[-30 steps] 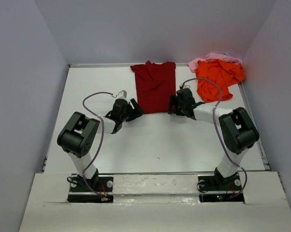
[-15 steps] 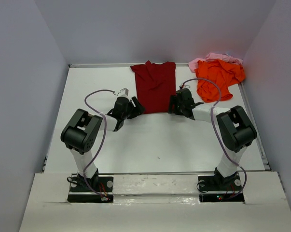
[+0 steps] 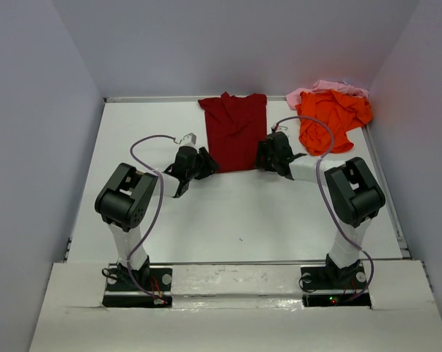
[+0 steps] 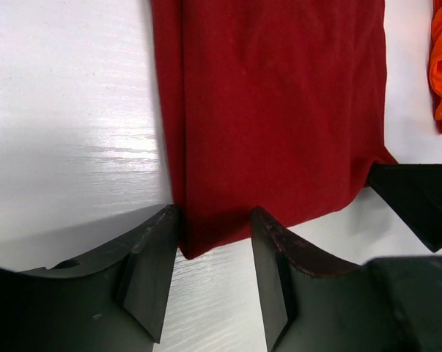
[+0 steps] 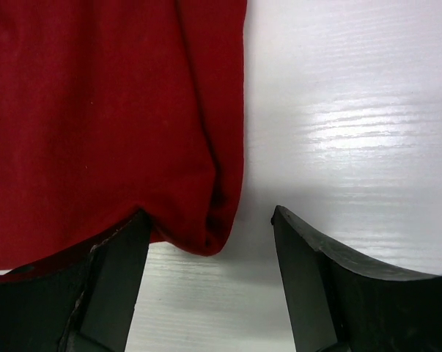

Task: Fold and stack the t-shirts
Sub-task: Fold the tshirt

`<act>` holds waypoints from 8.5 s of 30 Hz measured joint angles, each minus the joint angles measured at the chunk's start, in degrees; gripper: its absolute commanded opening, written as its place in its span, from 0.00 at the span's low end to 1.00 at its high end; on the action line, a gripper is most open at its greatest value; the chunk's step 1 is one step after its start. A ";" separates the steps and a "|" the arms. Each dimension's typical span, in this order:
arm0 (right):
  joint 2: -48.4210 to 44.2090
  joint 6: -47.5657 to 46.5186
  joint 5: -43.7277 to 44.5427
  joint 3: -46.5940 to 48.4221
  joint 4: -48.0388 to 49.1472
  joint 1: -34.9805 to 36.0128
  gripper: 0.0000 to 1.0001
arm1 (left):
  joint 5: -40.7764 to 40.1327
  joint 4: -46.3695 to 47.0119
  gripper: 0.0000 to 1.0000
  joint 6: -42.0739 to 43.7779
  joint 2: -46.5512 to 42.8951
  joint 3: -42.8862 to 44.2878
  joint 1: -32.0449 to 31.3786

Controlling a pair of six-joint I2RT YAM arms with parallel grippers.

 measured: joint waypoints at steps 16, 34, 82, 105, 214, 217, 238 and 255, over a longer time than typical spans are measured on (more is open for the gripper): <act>2.64 0.81 -0.90 1.36 2.89 0.00 0.00 | -0.37 -2.34 0.00 1.40 0.46 0.44 -0.24; -7.54 3.67 -5.46 -10.49 1.97 2.21 0.00 | -0.59 -4.68 0.00 1.79 -5.14 -4.98 -1.29; -23.08 4.96 19.93 -5.81 -11.91 10.51 0.00 | -3.72 -24.41 0.00 7.39 -3.04 27.06 -3.85; -6.01 -2.01 38.27 9.68 -5.22 5.79 0.00 | 3.28 -27.43 0.00 9.53 12.90 46.82 0.24; 4.79 -5.90 -15.91 9.35 -2.58 1.62 0.88 | 6.38 -37.35 0.77 14.93 -15.72 36.28 11.32; -1.11 -3.93 -14.73 1.38 -1.38 5.81 0.88 | 6.71 -37.33 0.77 14.71 -15.72 36.28 11.32; -21.40 -2.84 -4.33 -3.08 -14.03 13.07 0.89 | 0.46 -33.24 0.76 8.85 -23.34 17.18 1.05; -6.73 -5.84 4.57 -2.60 -9.68 6.38 0.86 | -7.15 -26.75 0.75 -1.44 -36.00 -7.39 -3.76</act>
